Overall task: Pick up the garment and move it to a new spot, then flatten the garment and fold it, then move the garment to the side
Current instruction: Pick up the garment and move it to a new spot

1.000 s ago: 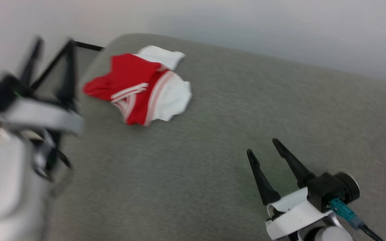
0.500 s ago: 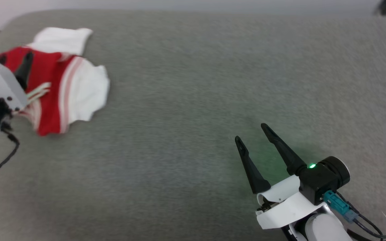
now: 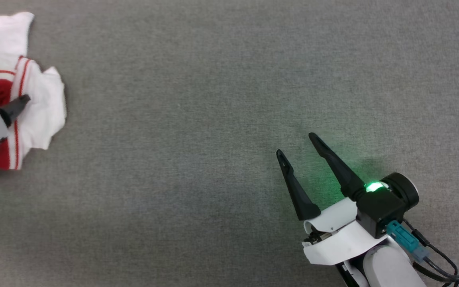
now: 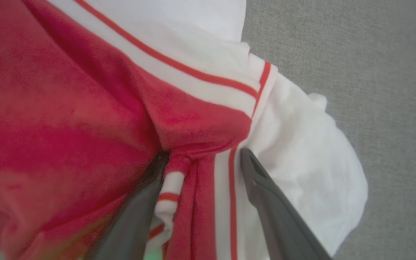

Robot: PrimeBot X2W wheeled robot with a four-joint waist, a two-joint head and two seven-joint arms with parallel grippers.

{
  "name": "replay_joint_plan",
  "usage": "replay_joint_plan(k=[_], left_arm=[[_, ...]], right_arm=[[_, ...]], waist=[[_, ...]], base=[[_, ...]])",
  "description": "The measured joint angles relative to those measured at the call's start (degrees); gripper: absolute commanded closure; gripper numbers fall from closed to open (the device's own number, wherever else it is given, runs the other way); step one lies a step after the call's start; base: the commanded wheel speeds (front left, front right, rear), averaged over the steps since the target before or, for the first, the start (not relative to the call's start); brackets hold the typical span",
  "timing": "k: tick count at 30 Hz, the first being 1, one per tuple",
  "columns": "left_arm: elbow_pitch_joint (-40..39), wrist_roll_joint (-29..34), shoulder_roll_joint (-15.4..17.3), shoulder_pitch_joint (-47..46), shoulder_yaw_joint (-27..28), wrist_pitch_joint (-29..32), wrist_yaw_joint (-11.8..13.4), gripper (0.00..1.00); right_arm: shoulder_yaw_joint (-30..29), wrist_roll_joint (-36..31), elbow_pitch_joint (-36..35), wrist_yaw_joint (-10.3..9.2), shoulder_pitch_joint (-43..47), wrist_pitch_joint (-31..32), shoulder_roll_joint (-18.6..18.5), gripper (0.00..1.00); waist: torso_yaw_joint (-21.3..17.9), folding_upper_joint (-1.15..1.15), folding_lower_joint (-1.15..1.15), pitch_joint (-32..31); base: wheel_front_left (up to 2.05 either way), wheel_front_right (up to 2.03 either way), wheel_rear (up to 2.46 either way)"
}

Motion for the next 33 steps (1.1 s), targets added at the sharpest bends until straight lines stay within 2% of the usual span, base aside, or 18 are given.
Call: replay_joint_plan(k=[7,8,9,10,20,23,33], left_arm=[[0.96,-0.93,0.87,-1.73,-4.53,-0.08,-0.05,0.00],[1.12,-1.25,0.99,-1.96,-5.09,-0.08,-0.04,0.41],[1.32,-1.61,1.15,-2.15,-5.48,-0.27,-0.04,0.96],[1.59,-2.12,1.13,-2.20,-5.69,-0.71,-0.04,1.00],[2.87,-2.13,0.24,-2.30,-10.43,-13.79,0.20,1.00],[0.03,-2.30,-0.48,-2.26,-13.13,-15.61,0.10,1.00],[-14.59,-2.59,0.82,-6.48,-25.05,-17.42,0.09,1.00]], right_arm=[[-0.53,-0.37,-2.18,0.00,0.08,0.69,0.00,0.00],[-0.52,-0.37,-2.31,0.00,0.09,0.82,0.00,0.00],[-0.49,-0.37,-2.49,0.00,0.10,0.88,0.00,0.00],[-0.49,-0.36,-2.65,0.00,0.10,0.89,-0.01,0.00],[-0.68,0.79,-1.42,0.00,0.55,0.19,0.01,0.00],[-0.69,1.70,-0.43,0.00,1.36,-0.24,0.02,0.00],[-3.87,4.57,1.21,0.00,4.11,-2.00,0.04,0.00]], waist=[[-1.10,0.00,0.00,2.37],[-1.22,0.00,0.00,2.47],[-1.32,0.00,0.00,2.48],[-1.35,0.00,0.00,2.41],[-0.85,0.00,0.00,-0.79],[-0.66,0.00,0.00,-2.84],[-1.10,0.00,0.00,-10.03]], base=[[0.00,0.00,0.00],[0.00,0.00,0.00],[0.00,0.00,0.00],[0.00,0.00,0.00],[0.00,0.00,0.00],[0.00,0.00,0.00],[0.00,0.00,0.00]])
